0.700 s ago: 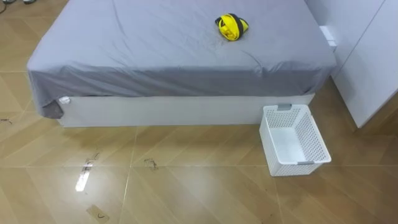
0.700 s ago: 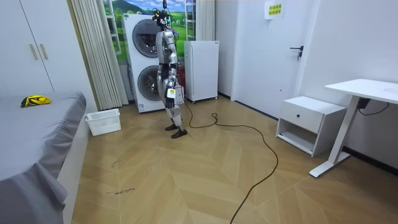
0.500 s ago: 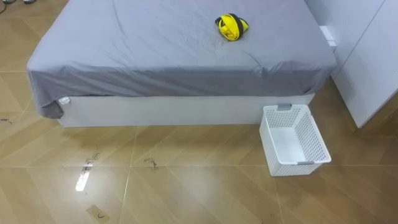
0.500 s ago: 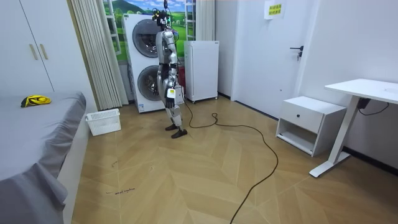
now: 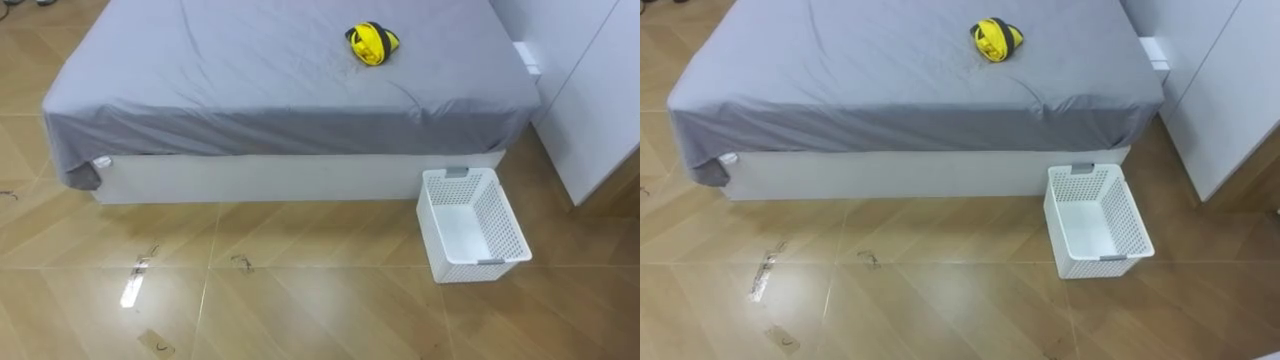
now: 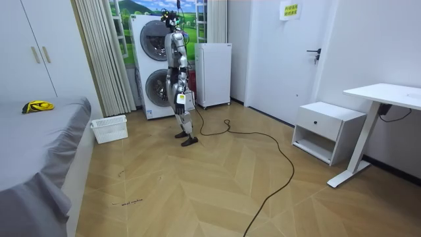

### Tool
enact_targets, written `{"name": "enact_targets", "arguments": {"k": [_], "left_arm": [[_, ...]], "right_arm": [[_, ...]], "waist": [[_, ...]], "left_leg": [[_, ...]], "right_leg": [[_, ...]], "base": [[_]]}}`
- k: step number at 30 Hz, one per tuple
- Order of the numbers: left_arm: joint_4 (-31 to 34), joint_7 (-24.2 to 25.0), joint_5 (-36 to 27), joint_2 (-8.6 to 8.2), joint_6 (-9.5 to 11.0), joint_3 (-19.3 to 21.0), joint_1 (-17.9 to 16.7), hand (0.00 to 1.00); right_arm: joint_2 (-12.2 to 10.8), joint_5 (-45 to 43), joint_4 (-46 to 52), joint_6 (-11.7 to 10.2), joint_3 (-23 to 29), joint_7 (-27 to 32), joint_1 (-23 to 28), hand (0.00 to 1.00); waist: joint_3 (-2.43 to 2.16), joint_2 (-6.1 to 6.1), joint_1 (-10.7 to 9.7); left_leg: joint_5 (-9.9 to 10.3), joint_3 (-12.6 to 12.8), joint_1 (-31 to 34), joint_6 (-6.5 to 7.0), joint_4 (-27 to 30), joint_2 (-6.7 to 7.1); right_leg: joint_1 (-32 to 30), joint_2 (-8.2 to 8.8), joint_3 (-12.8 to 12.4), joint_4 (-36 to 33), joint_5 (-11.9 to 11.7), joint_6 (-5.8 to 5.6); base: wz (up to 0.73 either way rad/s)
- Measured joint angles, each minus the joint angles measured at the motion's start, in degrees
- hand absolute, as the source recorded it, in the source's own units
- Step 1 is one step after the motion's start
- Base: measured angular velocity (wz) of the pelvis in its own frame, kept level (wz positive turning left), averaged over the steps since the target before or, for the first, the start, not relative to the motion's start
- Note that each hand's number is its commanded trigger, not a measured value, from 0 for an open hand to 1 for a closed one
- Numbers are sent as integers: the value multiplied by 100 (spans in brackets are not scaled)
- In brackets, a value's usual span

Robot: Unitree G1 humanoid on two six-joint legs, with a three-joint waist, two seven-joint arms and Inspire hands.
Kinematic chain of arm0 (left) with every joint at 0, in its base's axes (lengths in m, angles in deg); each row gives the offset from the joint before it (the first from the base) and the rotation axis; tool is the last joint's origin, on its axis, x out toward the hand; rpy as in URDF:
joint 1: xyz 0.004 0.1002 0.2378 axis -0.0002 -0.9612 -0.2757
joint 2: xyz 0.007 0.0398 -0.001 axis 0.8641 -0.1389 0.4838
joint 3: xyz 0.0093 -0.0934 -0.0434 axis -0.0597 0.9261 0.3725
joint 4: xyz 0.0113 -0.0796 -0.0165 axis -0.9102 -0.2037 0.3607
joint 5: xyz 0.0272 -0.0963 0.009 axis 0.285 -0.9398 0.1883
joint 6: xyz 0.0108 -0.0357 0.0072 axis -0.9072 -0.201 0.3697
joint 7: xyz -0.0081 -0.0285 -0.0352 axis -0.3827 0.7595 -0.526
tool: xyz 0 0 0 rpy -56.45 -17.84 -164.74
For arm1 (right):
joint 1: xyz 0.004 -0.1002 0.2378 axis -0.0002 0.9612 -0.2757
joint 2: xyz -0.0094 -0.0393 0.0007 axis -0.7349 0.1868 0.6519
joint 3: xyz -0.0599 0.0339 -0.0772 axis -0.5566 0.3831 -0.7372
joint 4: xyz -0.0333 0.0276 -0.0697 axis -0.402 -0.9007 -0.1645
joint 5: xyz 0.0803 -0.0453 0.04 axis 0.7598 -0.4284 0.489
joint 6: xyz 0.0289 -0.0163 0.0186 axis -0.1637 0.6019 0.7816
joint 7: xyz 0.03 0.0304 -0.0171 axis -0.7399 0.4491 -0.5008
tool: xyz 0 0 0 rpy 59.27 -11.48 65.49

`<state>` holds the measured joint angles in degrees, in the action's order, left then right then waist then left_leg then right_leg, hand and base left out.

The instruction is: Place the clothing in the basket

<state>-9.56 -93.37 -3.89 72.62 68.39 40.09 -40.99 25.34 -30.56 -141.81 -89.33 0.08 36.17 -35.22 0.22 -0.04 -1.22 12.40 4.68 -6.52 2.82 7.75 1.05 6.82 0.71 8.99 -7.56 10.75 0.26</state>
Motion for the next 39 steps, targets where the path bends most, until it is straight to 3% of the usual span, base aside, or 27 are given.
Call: {"name": "enact_targets", "arguments": {"k": [7,10,11,12,14,16,18,20,22,24,25,26,27,28,29,30,31,32,33,34,35,36,37,38,39], "left_arm": [[0,-5,-69,0,-14,-3,1,0],[-4,-18,-284,-1,-14,13,-2,0],[2,-2,-284,1,-14,81,2,0],[2,25,-288,13,-14,128,-7,0],[8,69,-306,39,-14,280,-6,0],[61,94,-523,65,-4,346,-1,0],[85,74,-759,133,85,388,-10,0],[88,67,-1059,146,128,235,-39,0],[87,66,-1302,134,130,123,-160,0],[66,-24,-1404,106,142,128,-396,0],[61,-42,-1402,94,142,131,-444,0],[12,-48,-1401,73,141,133,-464,0],[14,-13,-1402,47,148,119,-452,0],[14,1,-1402,36,155,116,-424,0],[15,20,-1403,27,183,114,-364,0],[16,23,-1404,24,243,114,-298,0],[15,30,-1406,20,268,115,-261,0],[13,54,-1404,24,317,113,-201,0],[11,82,-1405,53,360,119,-184,0],[12,74,-1407,67,381,115,-175,0],[20,68,-1404,84,401,108,-140,0],[85,52,-1401,81,422,68,-108,0],[124,35,-1366,80,440,4,-103,0],[153,8,-1309,61,475,-8,-19,0],[153,-13,-1195,57,488,-8,59,0]], "right_arm": [[0,-3,4,5,-10,2,-3,0],[-1,-82,-2,6,-5,-7,-45,0],[0,-118,0,6,-4,-12,-64,0],[2,-117,2,6,-11,-17,-70,0],[-6,-108,14,5,-17,-73,-65,0],[1,-94,-19,6,-25,-124,-51,0],[43,3,-60,0,-73,-136,-49,0],[88,86,-68,-2,-71,-105,-41,0],[99,102,-73,-1,-65,-70,-43,0],[95,101,-72,40,-178,-67,-32,0],[94,85,-71,63,-224,-68,-28,0],[92,59,-67,110,-262,-65,-26,0],[94,45,-58,120,-247,-53,-30,0],[93,33,-47,120,-227,-42,-37,0],[93,-14,-35,114,-193,-10,-42,0],[101,-49,-35,107,-167,-10,-36,0],[104,-48,-24,80,-117,-11,-33,0],[104,-36,-6,-7,-29,-6,7,0],[100,13,22,-39,5,17,53,0],[99,20,75,-40,3,38,65,0],[101,29,219,-57,7,80,199,0],[98,26,370,-64,45,141,305,0],[98,23,413,-77,79,159,311,0],[97,19,487,-93,87,198,247,0],[87,25,654,-80,73,225,182,0]], "waist": [[-4,3,-1],[11,6,7],[-4,18,16],[26,41,36],[7,78,113],[-3,112,163],[56,142,139],[54,164,105],[40,197,163],[58,142,235],[58,146,245],[67,176,264],[42,235,267],[33,254,275],[-22,359,252],[-19,477,282],[-5,479,290],[5,443,292],[4,408,308],[-1,385,303],[-3,358,276],[-7,295,260],[-11,234,266],[-17,143,309],[2,44,307]], "left_leg": [[11,5,-2,-6,21,-10],[173,38,111,-36,341,-60],[272,54,191,-52,551,-90],[397,79,291,-87,809,-135],[495,155,536,-160,1378,-186],[493,412,847,-163,2107,-311],[388,409,1673,-180,3504,-481],[412,400,2098,-163,3084,-319],[155,444,2545,-303,2138,-191],[-592,452,2884,-372,864,-276],[-775,450,2898,-364,661,-298],[-1218,455,2934,-309,494,-293],[-1629,483,2999,-181,586,-190],[-1721,508,3045,-92,692,-109],[-1660,633,3149,126,1049,15],[-1287,796,3238,184,1473,116],[-1117,814,3247,185,1658,162],[-780,919,3200,224,2005,155],[-464,982,3030,253,2201,168],[-331,1014,2885,269,2213,187],[-122,1062,2547,308,2137,236],[52,1064,2143,345,1943,284],[109,1041,1957,362,1820,287],[213,962,1641,368,1565,276],[203,758,1325,329,1311,268]], "right_leg": [[-36,2,4,-48,26,17],[-148,-5,39,-275,156,46],[-221,-10,39,-460,256,66],[-306,-18,47,-644,378,100],[-400,-4,36,-858,556,157],[-371,-8,26,-864,631,260],[-216,-71,19,-866,706,343],[-120,-6,-74,-857,800,354],[-67,78,-125,-851,903,313],[137,118,-166,-819,1105,274],[198,133,-215,-818,1172,251],[328,197,-307,-804,1314,185],[372,340,-342,-797,1426,54],[400,420,-359,-781,1482,-5],[450,598,-410,-710,1546,-117],[495,788,-400,-724,1569,-202],[553,850,-355,-780,1521,-286],[552,967,-259,-1153,1420,-439],[411,1084,-294,-1855,1248,-498],[325,1141,-284,-2237,1074,-515],[174,1230,-243,-3021,481,-503],[-32,1288,-228,-3705,-403,-433],[-156,1299,-220,-3974,-796,-397],[-560,1232,-231,-4517,-672,-244],[-1022,1041,-81,-4866,-70,-93]], "base": [[0],[-3],[-5],[-7],[-5],[4],[32],[24],[-10],[-40],[-45],[-31],[-22],[-12],[-18],[-19],[-21],[-18],[-17],[-5],[16],[18],[0],[-18],[-16]]}}
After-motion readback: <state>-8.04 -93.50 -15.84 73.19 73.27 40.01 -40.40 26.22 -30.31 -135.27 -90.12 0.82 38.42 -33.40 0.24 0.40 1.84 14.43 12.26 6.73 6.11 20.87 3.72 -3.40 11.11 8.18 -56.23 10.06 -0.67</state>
